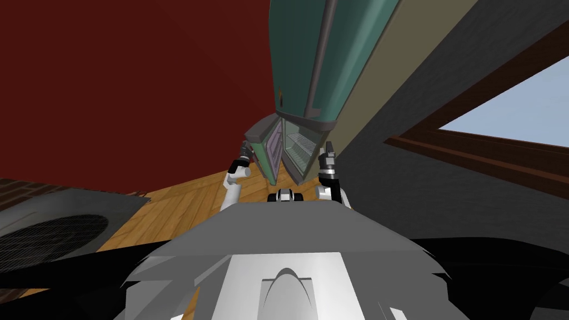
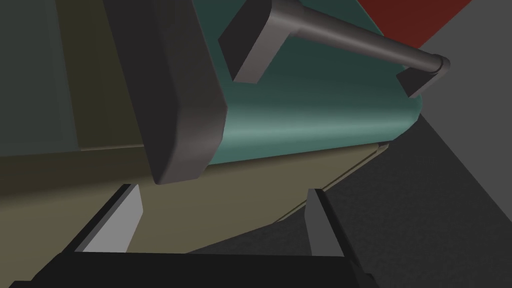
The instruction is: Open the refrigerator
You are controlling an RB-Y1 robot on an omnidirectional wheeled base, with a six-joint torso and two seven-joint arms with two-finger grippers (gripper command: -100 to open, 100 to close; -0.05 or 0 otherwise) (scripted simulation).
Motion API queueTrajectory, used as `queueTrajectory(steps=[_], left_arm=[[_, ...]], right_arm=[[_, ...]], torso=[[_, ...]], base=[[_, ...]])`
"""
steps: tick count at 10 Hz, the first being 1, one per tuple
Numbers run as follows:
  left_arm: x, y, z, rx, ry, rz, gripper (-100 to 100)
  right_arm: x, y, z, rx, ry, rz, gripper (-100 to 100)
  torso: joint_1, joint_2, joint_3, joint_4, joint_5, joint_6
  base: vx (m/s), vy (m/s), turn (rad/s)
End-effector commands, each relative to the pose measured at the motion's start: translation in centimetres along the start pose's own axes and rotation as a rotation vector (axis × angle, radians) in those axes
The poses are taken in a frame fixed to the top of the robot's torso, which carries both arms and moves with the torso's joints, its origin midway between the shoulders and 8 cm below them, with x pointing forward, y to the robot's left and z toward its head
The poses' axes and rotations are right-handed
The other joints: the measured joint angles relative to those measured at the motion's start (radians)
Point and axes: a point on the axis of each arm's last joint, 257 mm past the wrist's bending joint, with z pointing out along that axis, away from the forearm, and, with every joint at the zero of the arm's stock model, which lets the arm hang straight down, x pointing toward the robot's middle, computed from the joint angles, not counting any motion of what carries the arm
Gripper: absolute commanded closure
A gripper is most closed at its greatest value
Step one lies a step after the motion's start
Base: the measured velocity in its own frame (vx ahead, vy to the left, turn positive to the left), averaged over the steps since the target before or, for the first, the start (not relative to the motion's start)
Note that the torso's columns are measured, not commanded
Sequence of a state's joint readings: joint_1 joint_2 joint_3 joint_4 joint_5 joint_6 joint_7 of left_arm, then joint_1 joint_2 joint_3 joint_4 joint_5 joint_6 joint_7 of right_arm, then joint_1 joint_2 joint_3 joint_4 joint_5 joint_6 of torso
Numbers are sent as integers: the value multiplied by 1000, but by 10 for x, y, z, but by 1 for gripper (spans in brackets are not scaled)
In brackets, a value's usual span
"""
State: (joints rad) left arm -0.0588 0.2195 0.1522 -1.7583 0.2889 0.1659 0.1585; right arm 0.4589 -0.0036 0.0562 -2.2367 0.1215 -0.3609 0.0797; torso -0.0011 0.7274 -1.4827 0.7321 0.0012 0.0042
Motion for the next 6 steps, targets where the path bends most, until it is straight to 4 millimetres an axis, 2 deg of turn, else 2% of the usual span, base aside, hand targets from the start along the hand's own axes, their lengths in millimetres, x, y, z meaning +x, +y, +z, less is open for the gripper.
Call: queueTrajectory(steps=[1,4,5,6], left_arm=[[20,0,20,13,27,-2,-100],[28,2,38,4,35,-11,-100],[21,18,38,-26,21,-12,-100],[42,11,49,3,50,-4,-100]], right_arm=[[0,0,0,0,0,0,0],[0,0,0,0,0,0,0],[0,0,0,0,0,0,0],[0,0,0,0,0,0,0]], torso=[[1,5,3,2,0,-2],[-2,5,3,7,-3,0],[-4,2,1,6,-4,3],[-5,-1,-1,2,-3,4]], base=[[-101,14,72],[-26,16,11],[5,10,-5],[-96,25,133]])
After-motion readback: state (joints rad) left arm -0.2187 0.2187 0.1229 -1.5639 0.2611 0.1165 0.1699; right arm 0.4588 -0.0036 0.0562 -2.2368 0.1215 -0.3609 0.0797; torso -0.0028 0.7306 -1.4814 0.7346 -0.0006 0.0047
